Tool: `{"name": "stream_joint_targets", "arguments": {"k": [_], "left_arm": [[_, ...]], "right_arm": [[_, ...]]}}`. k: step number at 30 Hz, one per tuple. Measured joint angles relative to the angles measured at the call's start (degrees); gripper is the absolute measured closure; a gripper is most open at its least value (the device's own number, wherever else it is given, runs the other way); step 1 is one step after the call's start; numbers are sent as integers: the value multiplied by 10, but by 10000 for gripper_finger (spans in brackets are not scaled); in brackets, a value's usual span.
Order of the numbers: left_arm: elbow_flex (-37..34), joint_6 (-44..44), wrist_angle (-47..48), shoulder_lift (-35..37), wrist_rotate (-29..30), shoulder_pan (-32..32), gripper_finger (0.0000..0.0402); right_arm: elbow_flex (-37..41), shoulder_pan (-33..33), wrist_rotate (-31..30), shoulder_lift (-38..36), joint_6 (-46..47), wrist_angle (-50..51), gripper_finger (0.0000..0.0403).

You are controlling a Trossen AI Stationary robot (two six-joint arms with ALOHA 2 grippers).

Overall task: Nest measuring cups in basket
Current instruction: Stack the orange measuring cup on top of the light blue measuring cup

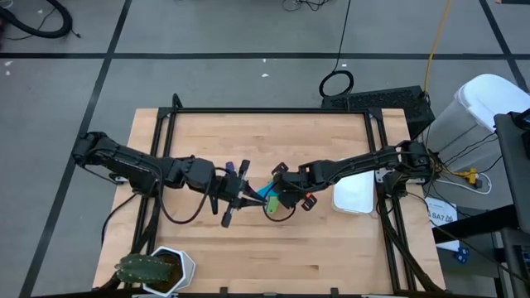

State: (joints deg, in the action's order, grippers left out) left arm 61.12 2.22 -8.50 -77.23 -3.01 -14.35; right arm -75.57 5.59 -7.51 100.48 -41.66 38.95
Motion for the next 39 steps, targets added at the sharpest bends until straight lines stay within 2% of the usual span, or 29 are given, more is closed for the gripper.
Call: {"name": "stream_joint_targets", "arguments": {"k": [3,7,9,13,19,31,39], "left_arm": [[0,-4,17,0,13,0,364],[0,-25,79,0,90,0,364],[0,-36,89,0,101,1,364],[0,-39,78,0,101,-5,364],[0,-37,67,0,101,-20,364],[0,-23,58,0,100,-31,364],[0,-23,56,0,100,-31,364]], "right_arm": [[0,0,-32,-5,15,35,259],[0,-14,-33,-15,61,89,260],[1,-23,-29,-16,81,107,261],[6,-48,-29,-20,95,111,261],[55,-91,-13,-20,72,73,261],[104,-108,3,-20,43,-25,261],[145,-128,3,-20,41,-32,261]]}}
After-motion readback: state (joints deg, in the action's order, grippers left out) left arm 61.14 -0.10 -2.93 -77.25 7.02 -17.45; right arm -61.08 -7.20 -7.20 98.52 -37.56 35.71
